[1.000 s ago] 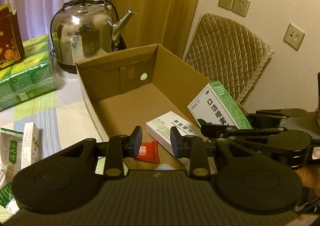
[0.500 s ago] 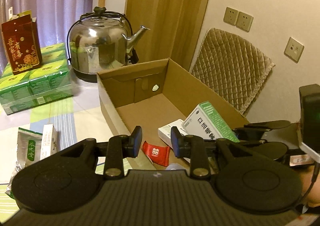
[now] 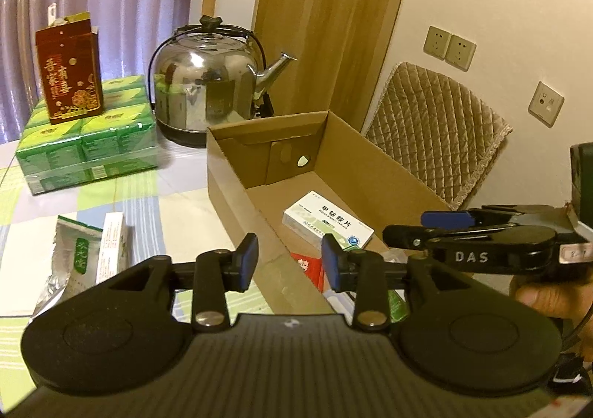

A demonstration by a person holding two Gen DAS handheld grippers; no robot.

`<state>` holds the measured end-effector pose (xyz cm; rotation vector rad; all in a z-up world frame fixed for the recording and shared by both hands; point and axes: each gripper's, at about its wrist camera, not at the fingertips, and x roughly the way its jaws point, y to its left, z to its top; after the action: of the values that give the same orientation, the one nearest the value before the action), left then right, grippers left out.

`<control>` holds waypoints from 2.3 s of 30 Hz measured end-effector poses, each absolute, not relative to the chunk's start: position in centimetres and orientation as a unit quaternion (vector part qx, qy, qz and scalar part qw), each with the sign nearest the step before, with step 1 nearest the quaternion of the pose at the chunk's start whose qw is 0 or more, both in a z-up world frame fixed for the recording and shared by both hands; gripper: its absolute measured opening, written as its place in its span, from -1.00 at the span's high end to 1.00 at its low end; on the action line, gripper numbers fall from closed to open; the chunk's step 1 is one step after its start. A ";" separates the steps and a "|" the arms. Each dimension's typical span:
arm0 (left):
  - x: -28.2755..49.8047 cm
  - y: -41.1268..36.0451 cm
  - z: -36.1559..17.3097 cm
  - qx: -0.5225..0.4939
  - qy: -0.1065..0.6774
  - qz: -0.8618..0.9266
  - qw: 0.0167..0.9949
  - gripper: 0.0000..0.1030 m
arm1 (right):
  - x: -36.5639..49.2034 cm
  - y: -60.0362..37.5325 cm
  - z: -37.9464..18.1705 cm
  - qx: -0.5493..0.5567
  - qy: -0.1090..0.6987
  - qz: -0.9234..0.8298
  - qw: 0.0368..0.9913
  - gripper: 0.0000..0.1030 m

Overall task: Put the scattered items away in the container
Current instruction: 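Open the left tool dropping the spoon while the right tool lowers and releases the green box, then withdraw both tools from the cardboard box back to the table items, then grasp the black cable with the right tool while the left tool approaches the clear packet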

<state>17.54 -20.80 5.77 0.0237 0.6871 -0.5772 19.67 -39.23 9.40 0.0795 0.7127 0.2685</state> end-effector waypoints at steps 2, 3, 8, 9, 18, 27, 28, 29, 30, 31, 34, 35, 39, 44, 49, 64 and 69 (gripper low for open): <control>17.0 -20.4 5.8 0.012 0.332 -0.276 0.902 0.33 | 19.0 -39.2 9.7 0.045 0.349 0.128 0.927 -0.19; 16.7 -20.1 5.8 0.014 0.332 -0.274 0.903 0.29 | 18.7 -39.1 9.8 0.047 0.350 0.128 0.927 -0.22; 15.0 -18.7 5.7 0.010 0.334 -0.265 0.905 0.12 | 16.5 -38.4 10.5 0.047 0.349 0.129 0.927 -0.42; 14.6 -18.5 5.6 0.010 0.333 -0.263 0.905 0.10 | 16.1 -38.2 10.6 0.047 0.349 0.130 0.927 -0.44; 11.1 -15.9 5.1 0.014 0.338 -0.246 0.908 -0.50 | 12.3 -36.5 11.0 0.049 0.347 0.137 0.927 -0.83; 7.2 -12.6 3.7 0.024 0.342 -0.210 0.916 -0.94 | 8.1 -35.3 10.6 0.049 0.352 0.143 0.924 -0.96; 6.8 -12.2 3.5 0.025 0.342 -0.205 0.917 -0.97 | 7.7 -35.2 10.4 0.049 0.355 0.144 0.922 -0.96; 6.4 -11.8 3.4 0.026 0.343 -0.201 0.917 -0.97 | 7.4 -35.0 10.2 0.050 0.358 0.145 0.921 -0.96; 6.0 -11.4 3.3 0.028 0.344 -0.196 0.918 -0.97 | 7.1 -34.8 10.0 0.052 0.361 0.146 0.920 -0.96; 5.6 -11.0 3.1 0.029 0.346 -0.192 0.918 -0.97 | 6.7 -34.7 9.7 0.054 0.365 0.148 0.918 -0.96; 4.8 -9.6 2.7 0.030 0.354 -0.179 0.917 -0.97 | 5.7 -33.9 9.0 0.060 0.377 0.155 0.911 -0.96; 4.6 -9.2 2.6 0.031 0.356 -0.174 0.917 -0.97 | 5.4 -33.6 8.7 0.059 0.382 0.159 0.909 -0.96; 4.0 -7.5 2.1 0.030 0.365 -0.154 0.918 -0.97 | 4.6 -32.3 7.7 0.055 0.398 0.171 0.900 -0.96; 3.8 -5.7 2.1 0.047 0.368 -0.142 0.918 -0.97 | 4.4 -30.7 7.3 0.045 0.405 0.188 0.894 -0.96; 4.0 -4.0 2.0 0.044 0.372 -0.129 0.918 -0.97 | 4.4 -29.3 7.0 0.035 0.408 0.200 0.890 -0.96; 4.4 -1.7 0.9 0.034 0.384 -0.110 0.916 -0.97 | 4.8 -26.4 6.2 0.016 0.419 0.216 0.882 -0.96; 4.9 -1.1 0.4 0.039 0.387 -0.107 0.915 -0.97 | 5.5 -25.1 6.2 0.005 0.418 0.223 0.880 -0.96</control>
<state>4.93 -1.14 0.43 0.0807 0.7965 -0.2212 5.53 -25.10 6.16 0.0109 0.8717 0.4654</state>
